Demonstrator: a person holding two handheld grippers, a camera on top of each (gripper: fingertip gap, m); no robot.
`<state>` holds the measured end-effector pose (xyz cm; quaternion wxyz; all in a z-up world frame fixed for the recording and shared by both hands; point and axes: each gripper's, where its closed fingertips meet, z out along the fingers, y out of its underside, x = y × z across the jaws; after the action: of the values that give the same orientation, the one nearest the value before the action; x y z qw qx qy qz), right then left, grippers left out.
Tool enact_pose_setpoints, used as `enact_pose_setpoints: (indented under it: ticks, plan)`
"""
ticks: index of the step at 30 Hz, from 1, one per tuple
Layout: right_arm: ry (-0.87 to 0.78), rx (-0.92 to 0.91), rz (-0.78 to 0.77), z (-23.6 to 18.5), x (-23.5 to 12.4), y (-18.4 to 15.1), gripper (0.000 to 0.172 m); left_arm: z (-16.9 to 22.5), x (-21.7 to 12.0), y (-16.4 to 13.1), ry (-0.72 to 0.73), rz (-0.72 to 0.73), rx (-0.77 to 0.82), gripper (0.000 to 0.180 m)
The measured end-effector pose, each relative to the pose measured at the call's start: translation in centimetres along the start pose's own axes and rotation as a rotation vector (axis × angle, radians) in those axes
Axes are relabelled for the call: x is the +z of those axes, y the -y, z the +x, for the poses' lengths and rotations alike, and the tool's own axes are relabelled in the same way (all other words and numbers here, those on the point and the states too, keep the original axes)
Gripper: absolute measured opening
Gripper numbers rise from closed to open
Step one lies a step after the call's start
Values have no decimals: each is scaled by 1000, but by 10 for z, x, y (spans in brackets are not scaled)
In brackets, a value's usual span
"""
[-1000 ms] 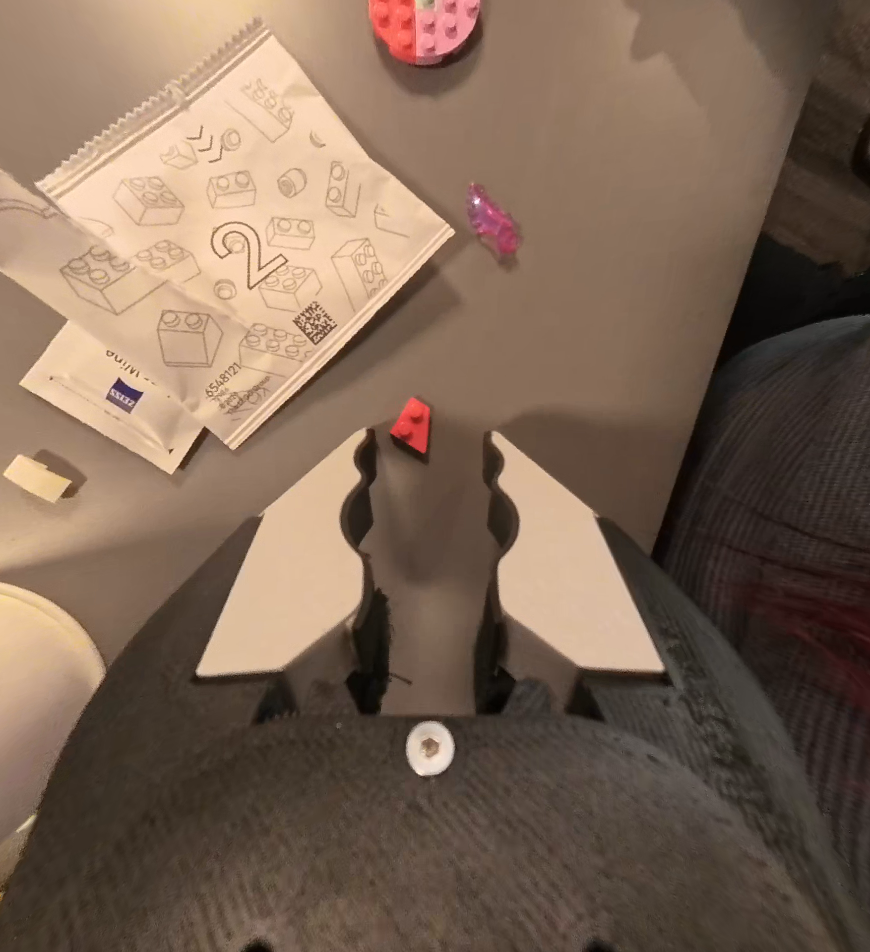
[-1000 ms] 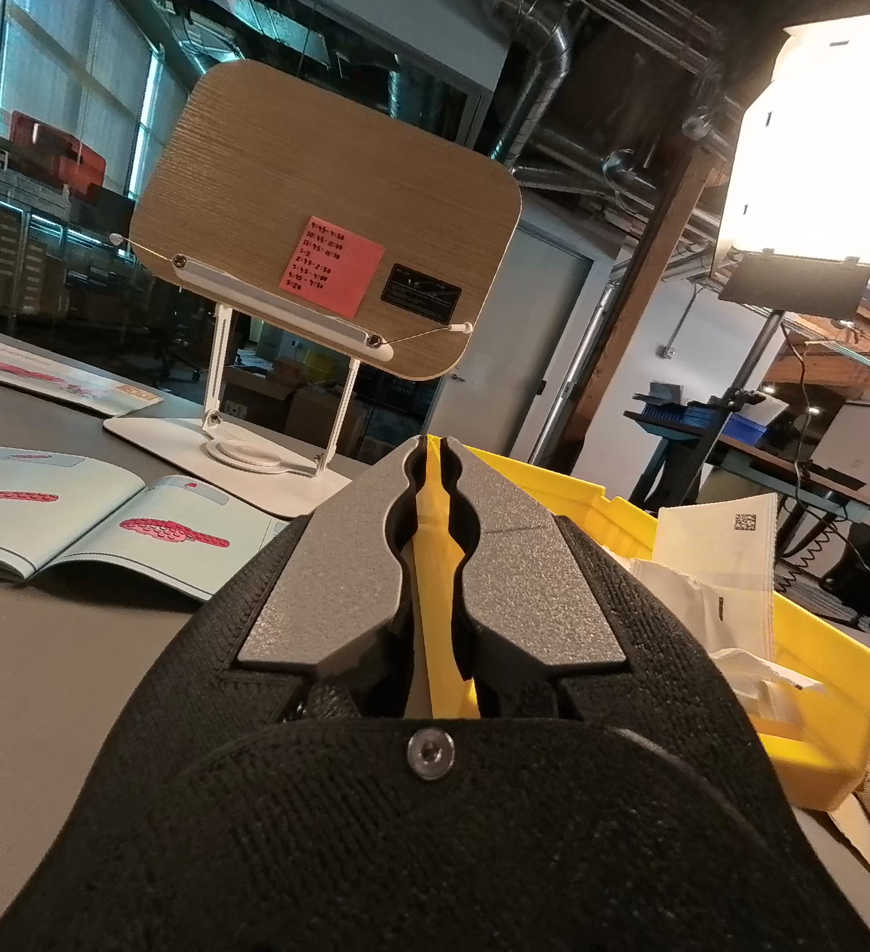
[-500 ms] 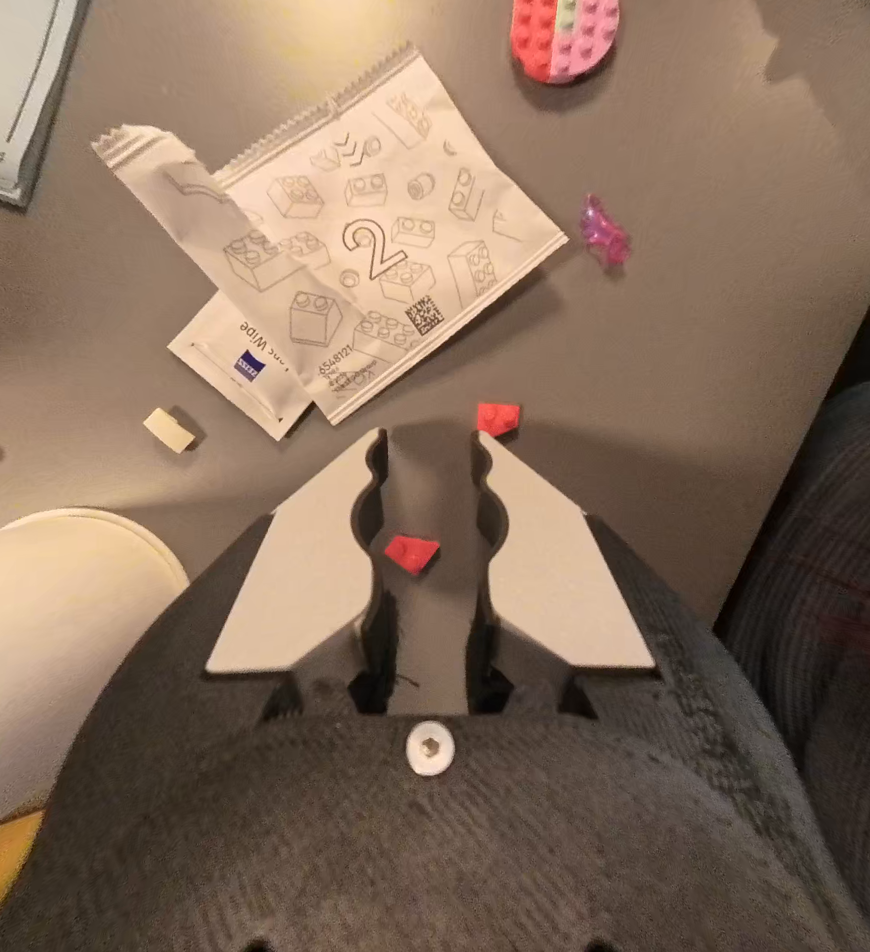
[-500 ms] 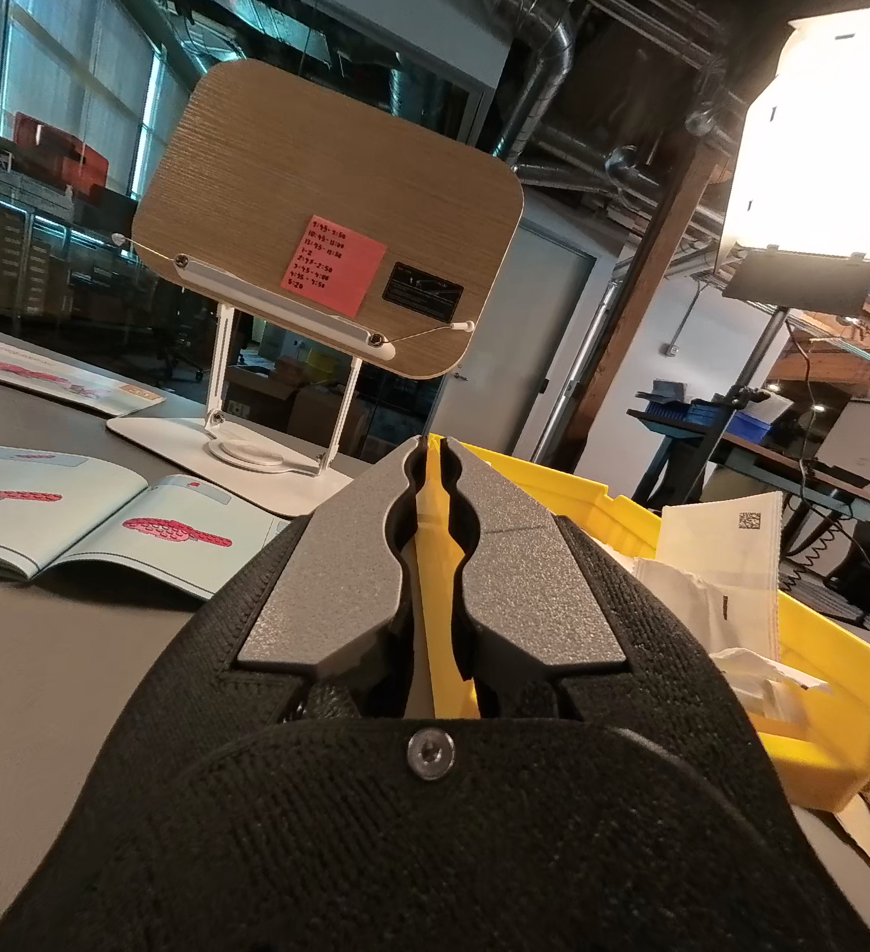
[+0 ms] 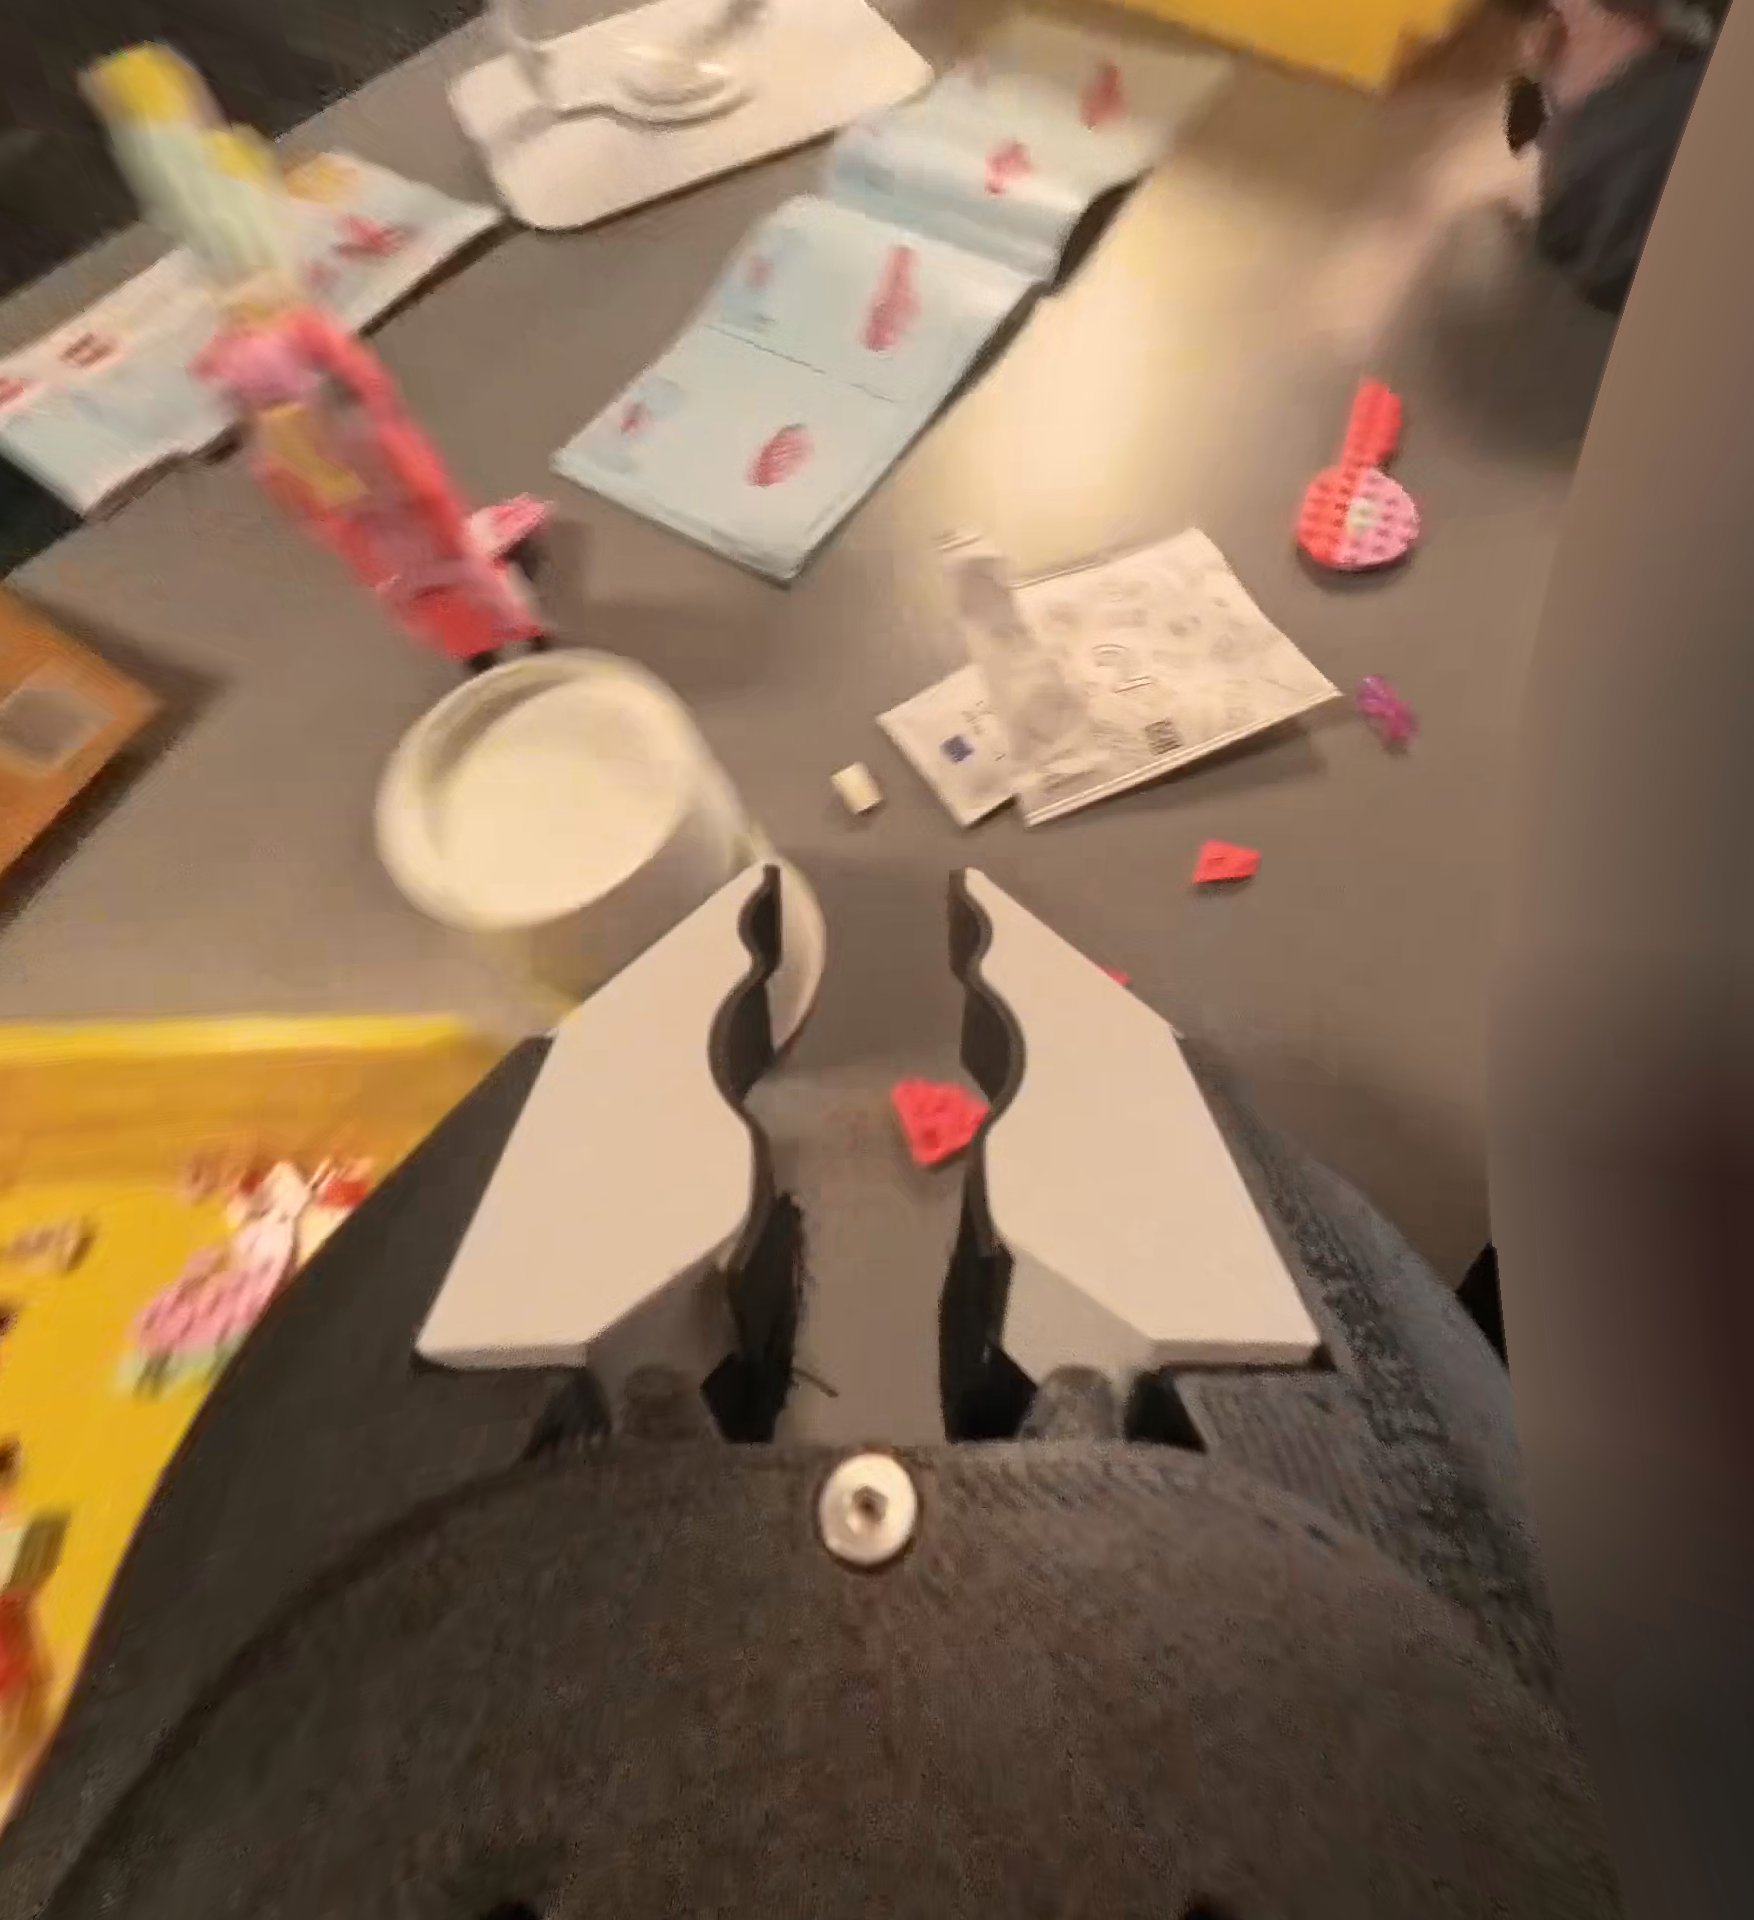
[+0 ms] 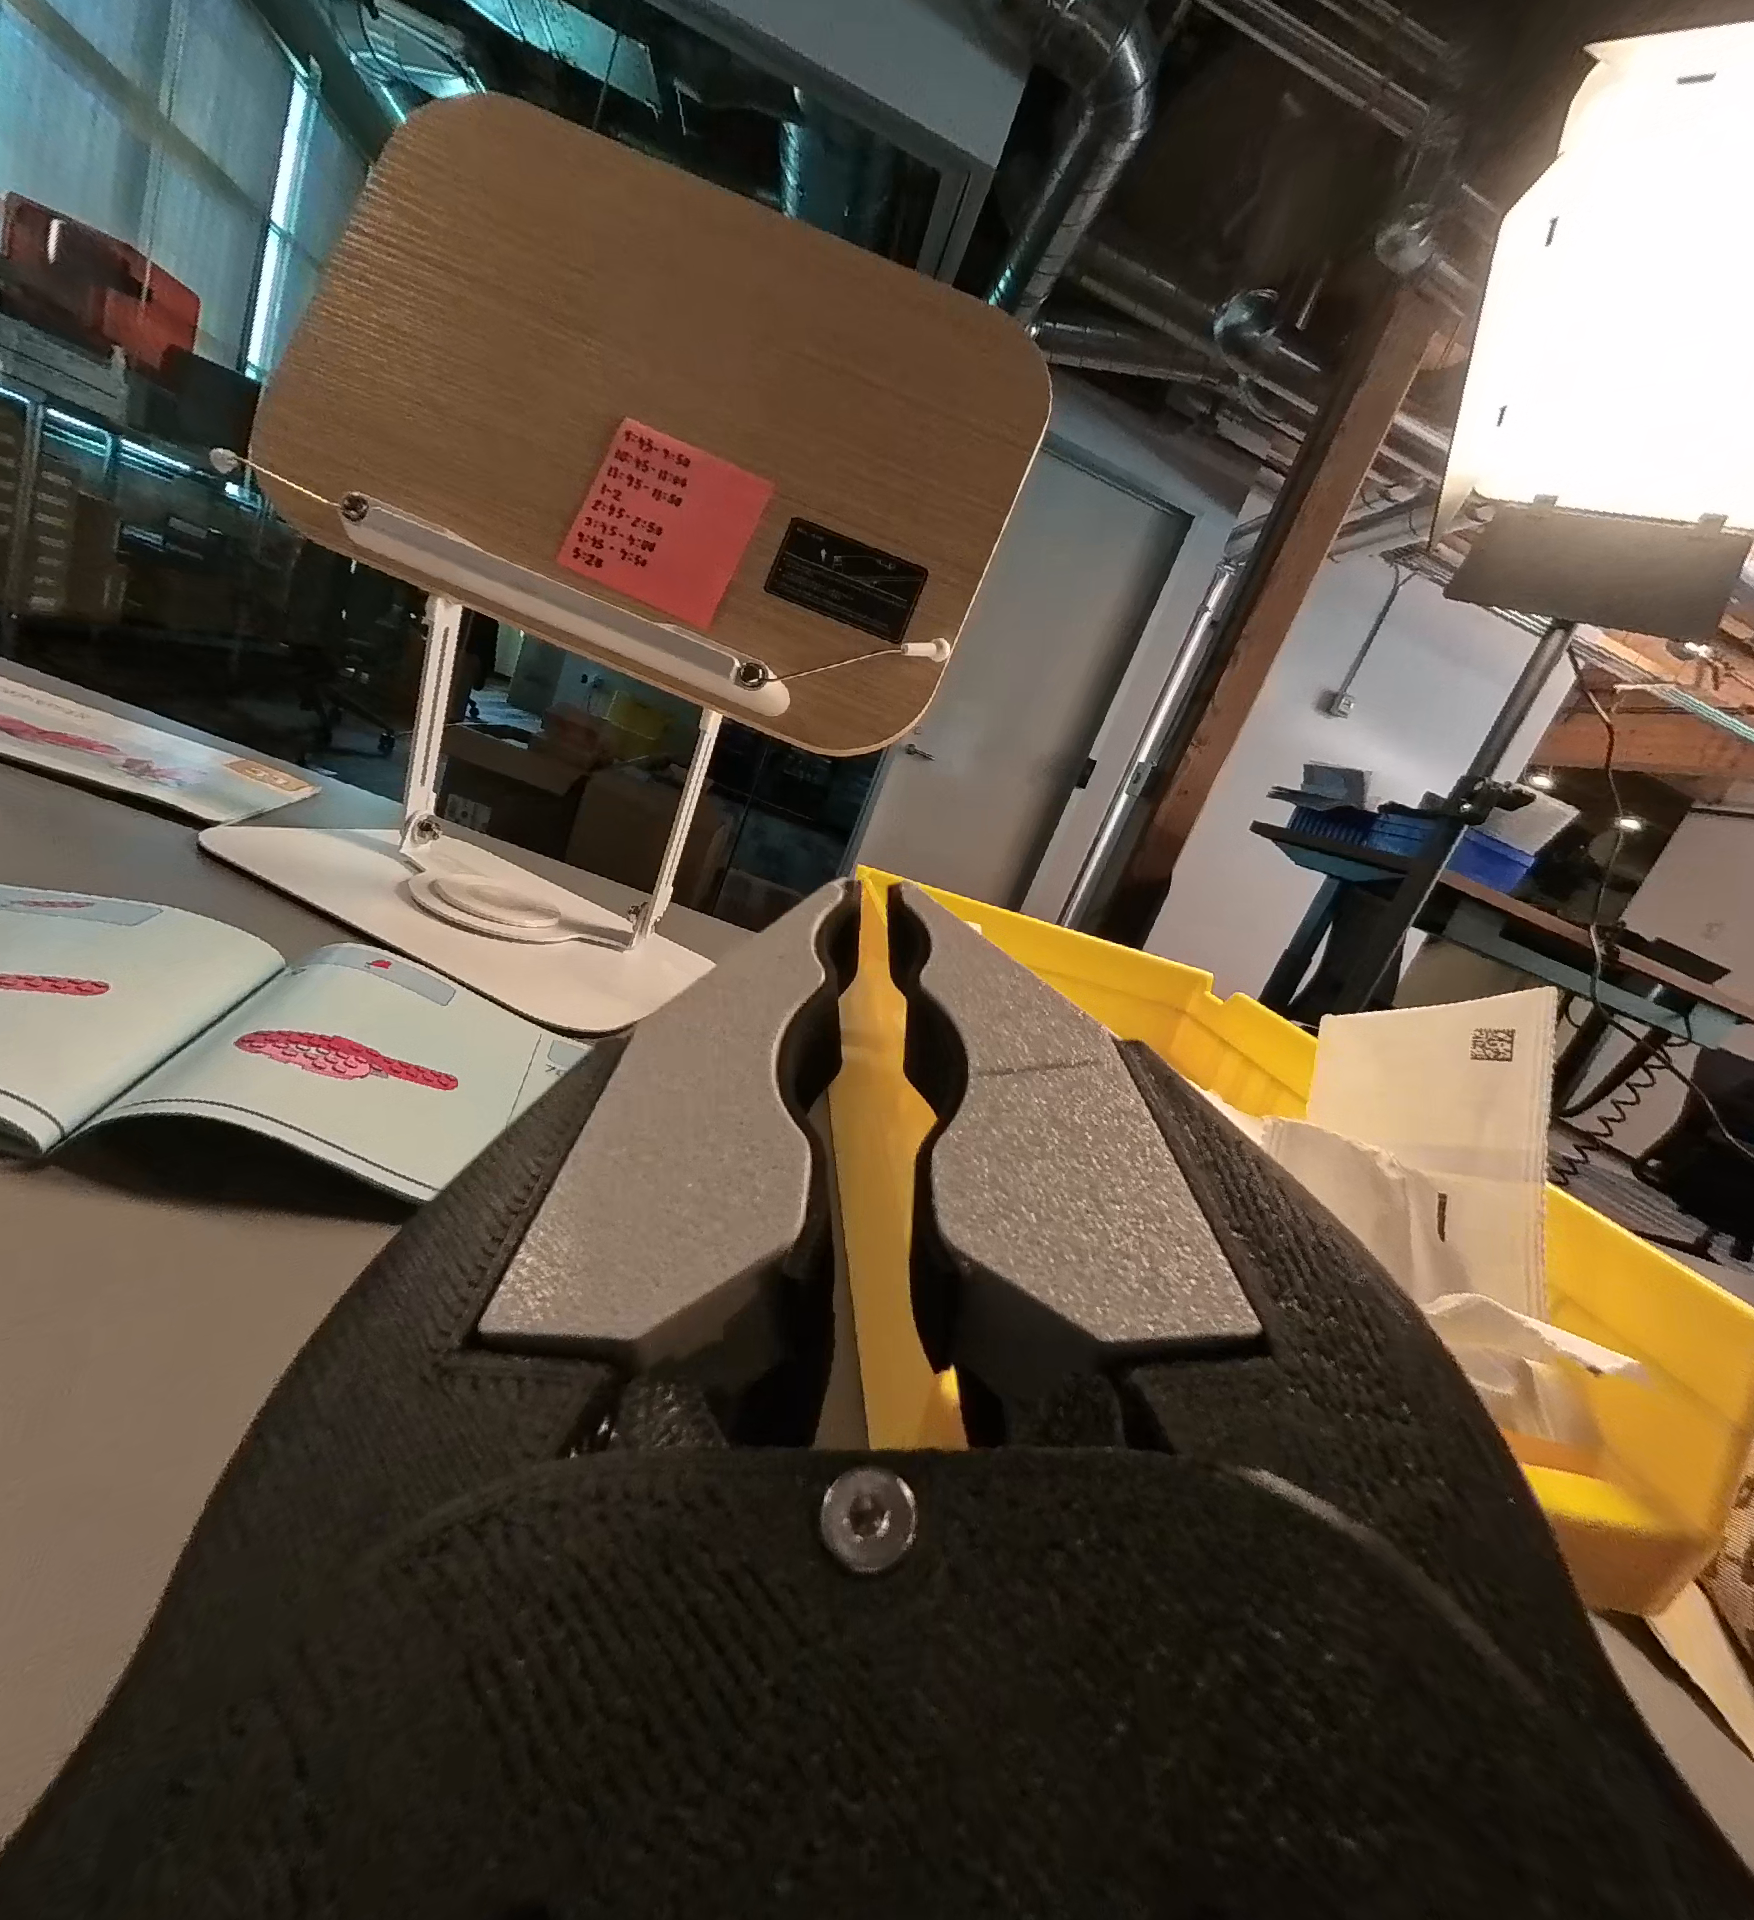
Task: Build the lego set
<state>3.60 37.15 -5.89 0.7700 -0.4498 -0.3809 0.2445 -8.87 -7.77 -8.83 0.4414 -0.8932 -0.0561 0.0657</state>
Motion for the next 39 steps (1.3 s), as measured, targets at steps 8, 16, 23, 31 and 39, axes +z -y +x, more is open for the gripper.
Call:
enact_pose_setpoints:
  ticks: [8, 16, 23, 31, 39]
  plan:
    - [-46, -10, -42, 5, -1, -6, 3, -165, -101, -88, 273, -245, -351, 22]
    - [-114, -41, -85, 12, -4, -10, 3, -255, -88, -116, 264, -517, -378, 6]
    - [-122, -67, -127, 10, -2, -16, 3, -287, -55, -144, 244, -684, -448, 23]
    - [-124, -82, -144, 10, -1, -19, 3, -303, -38, -172, 299, -825, -431, 15]
    - [-120, -80, -148, 9, 0, -20, 3, -292, -20, -164, 197, -777, -468, 3]
